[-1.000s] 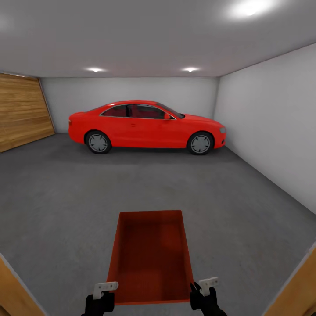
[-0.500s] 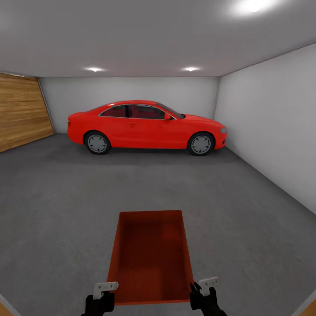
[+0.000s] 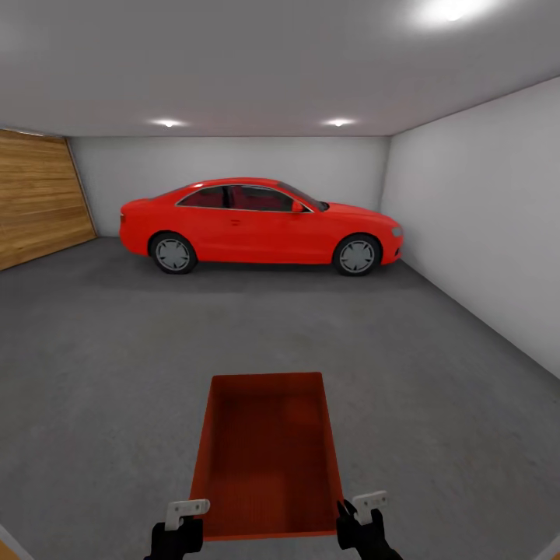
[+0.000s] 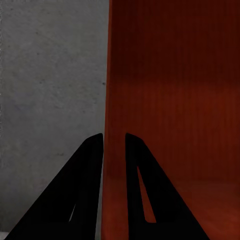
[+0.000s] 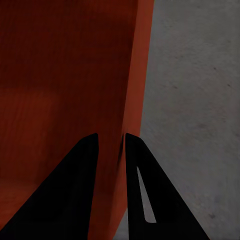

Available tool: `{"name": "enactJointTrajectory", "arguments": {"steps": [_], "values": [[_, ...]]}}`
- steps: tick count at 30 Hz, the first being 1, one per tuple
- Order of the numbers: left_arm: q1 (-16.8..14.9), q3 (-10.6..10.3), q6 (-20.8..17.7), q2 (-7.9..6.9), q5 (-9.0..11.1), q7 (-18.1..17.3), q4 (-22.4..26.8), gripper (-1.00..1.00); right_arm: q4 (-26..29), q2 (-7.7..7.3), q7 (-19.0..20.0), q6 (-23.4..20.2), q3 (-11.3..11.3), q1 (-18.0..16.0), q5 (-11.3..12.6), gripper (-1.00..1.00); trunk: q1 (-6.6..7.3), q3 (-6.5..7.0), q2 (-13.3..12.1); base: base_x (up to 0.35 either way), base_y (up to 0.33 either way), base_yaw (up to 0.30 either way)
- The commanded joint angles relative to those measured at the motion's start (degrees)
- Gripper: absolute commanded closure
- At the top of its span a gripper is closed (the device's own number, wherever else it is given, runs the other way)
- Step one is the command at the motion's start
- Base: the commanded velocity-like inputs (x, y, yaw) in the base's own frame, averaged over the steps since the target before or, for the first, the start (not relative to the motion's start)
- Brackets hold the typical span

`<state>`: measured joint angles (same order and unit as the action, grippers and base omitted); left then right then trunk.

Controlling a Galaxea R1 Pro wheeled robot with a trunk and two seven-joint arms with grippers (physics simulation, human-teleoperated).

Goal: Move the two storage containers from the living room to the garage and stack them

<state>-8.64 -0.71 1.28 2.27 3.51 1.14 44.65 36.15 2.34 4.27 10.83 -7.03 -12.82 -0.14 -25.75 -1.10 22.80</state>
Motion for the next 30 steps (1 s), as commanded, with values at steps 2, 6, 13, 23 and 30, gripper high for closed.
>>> {"name": "enactJointTrajectory", "arguments": {"steps": [2, 6, 13, 23, 30], "values": [[-0.06, -1.66, 0.13, 1.54, 0.27, 0.18, 0.00, 1.00, -0.11, 0.03, 0.30, 0.16, -3.69, -0.01, 0.31, 1.00, -0.04, -0.11, 0.12, 0.014, 0.024, 0.000], [-0.06, -1.66, 0.17, 1.53, 0.27, 0.18, 0.00, 1.00, -0.11, 0.03, 0.30, 0.16, -3.68, -0.01, 0.31, 1.00, -0.04, -0.11, 0.12, 0.004, 0.006, 0.000], [-0.06, -1.66, 0.21, 1.51, 0.27, 0.18, 0.00, 1.00, -0.11, -0.05, 0.32, 0.16, -3.64, -0.01, 0.31, 1.00, -0.04, -0.11, 0.12, 0.000, 0.000, 0.000], [-0.06, -1.66, 0.17, 1.55, 0.27, 0.18, 0.00, 1.00, -0.11, -0.06, 0.30, 0.16, -3.69, -0.01, 0.31, 1.00, -0.04, -0.11, 0.12, 0.005, 0.000, 0.000], [-0.06, -1.66, 0.13, 1.59, 0.27, 0.18, 0.00, 1.00, -0.11, -0.06, 0.30, 0.16, -3.69, -0.01, 0.31, 1.00, -0.04, -0.11, 0.12, 0.235, 0.000, 0.000]]}}
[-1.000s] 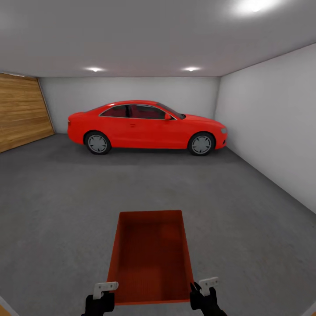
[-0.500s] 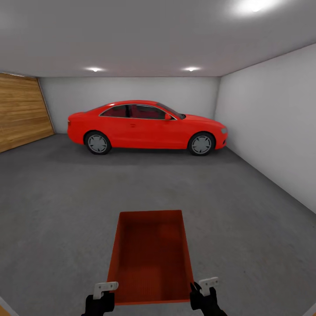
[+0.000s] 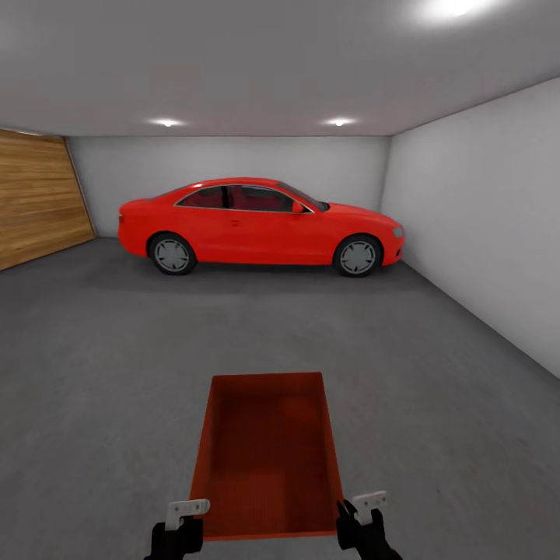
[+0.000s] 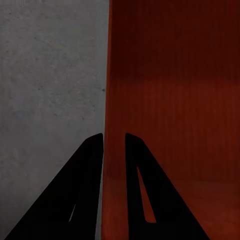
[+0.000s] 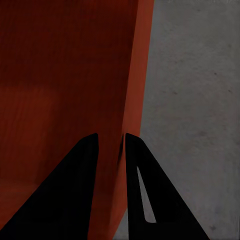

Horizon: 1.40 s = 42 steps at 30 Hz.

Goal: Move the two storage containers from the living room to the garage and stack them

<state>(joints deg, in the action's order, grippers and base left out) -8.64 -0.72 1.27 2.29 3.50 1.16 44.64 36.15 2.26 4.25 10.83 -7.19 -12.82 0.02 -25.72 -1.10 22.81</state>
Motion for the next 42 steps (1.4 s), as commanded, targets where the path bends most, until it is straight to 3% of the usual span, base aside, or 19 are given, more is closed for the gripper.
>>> {"name": "enactJointTrajectory", "arguments": {"steps": [1, 42], "values": [[-0.06, -1.65, 0.13, 1.56, 0.28, 0.16, 0.01, 1.00, -0.12, 0.03, 0.32, 0.15, -3.53, -0.02, 0.15, 1.00, -0.06, -0.11, 0.11, 0.316, 0.000, 0.000], [-0.06, -1.65, 0.20, 1.51, 0.28, 0.17, 0.01, 1.00, -0.12, 0.03, 0.32, 0.15, -3.53, -0.02, 0.14, 1.00, -0.06, -0.11, 0.11, 0.079, 0.005, 0.000]]}}
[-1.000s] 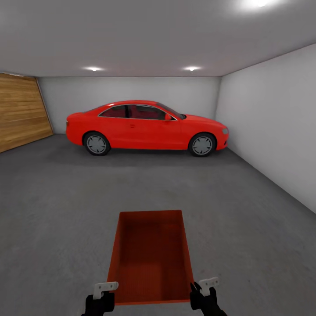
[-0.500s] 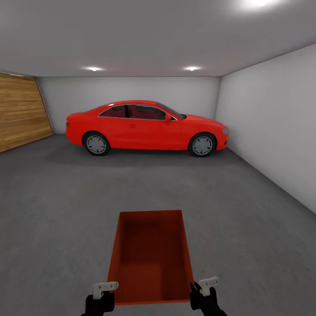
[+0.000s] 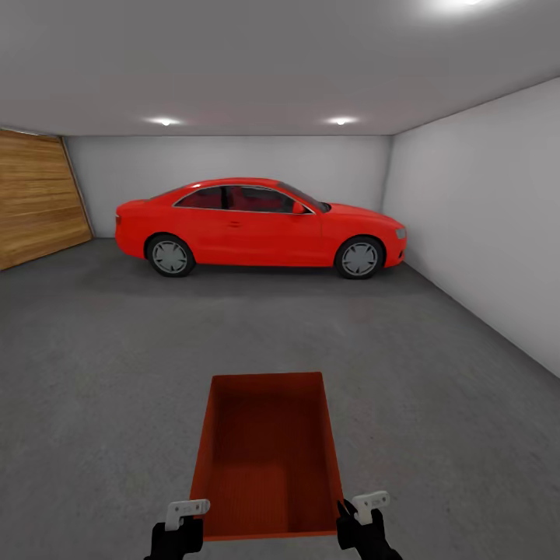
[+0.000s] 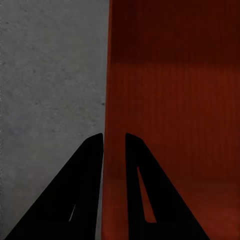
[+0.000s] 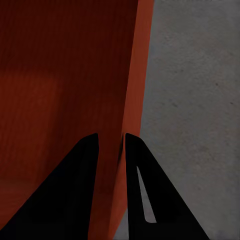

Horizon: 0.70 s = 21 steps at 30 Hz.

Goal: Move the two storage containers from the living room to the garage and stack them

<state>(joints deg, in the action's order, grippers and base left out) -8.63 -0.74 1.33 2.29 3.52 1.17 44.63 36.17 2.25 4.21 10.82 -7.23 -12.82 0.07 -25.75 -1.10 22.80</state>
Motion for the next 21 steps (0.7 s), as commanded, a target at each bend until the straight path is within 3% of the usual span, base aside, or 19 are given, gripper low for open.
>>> {"name": "enactJointTrajectory", "arguments": {"steps": [1, 21], "values": [[-0.07, -1.64, 0.15, 1.50, 0.26, 0.16, 0.02, 1.00, -0.14, 0.04, 0.36, 0.17, -3.49, -0.01, 0.10, 1.00, -0.03, -0.11, 0.12, 0.001, 0.119, 0.000], [-0.07, -1.64, 0.16, 1.55, 0.26, 0.15, 0.02, 1.00, -0.14, 0.04, 0.36, 0.17, -3.48, -0.01, 0.10, 1.00, -0.03, -0.11, 0.12, 0.000, 0.009, 0.000]]}}
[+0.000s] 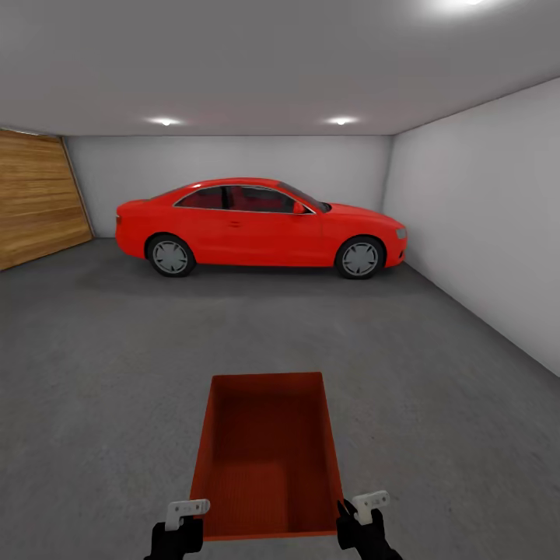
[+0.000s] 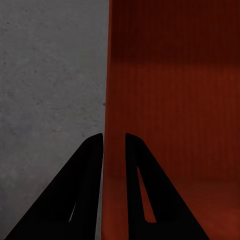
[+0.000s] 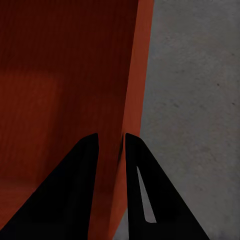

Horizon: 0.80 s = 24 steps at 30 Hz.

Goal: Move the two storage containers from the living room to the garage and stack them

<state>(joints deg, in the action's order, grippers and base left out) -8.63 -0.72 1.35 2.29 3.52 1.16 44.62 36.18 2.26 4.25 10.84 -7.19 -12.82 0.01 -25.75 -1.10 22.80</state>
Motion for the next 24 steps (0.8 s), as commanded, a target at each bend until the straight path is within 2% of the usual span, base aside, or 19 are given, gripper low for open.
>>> {"name": "enactJointTrajectory", "arguments": {"steps": [1, 6, 13, 24], "values": [[-0.07, -1.65, 0.14, 1.57, 0.26, 0.16, 0.03, 1.00, -0.15, 0.03, 0.32, 0.15, -3.52, -0.01, 0.16, 1.00, -0.03, -0.11, 0.12, 0.000, 0.000, 0.000], [-0.07, -1.65, 0.14, 1.52, 0.26, 0.20, 0.03, 1.00, -0.15, 0.03, 0.32, 0.15, -3.53, -0.01, 0.14, 1.00, -0.03, -0.11, 0.12, 0.041, 0.000, 0.000], [-0.07, -1.65, 0.13, 1.56, 0.26, 0.48, 0.03, 1.00, -0.15, 0.03, 0.32, 0.15, -3.53, -0.01, 0.08, 1.00, -0.03, -0.11, 0.12, 0.244, 0.000, 0.000], [-0.07, -1.65, 0.14, 1.58, 0.26, 0.51, 0.03, 1.00, -0.15, 0.03, 0.32, 0.15, -3.53, -0.01, 0.08, 1.00, -0.03, -0.11, 0.12, 0.023, 0.000, 0.000]]}}
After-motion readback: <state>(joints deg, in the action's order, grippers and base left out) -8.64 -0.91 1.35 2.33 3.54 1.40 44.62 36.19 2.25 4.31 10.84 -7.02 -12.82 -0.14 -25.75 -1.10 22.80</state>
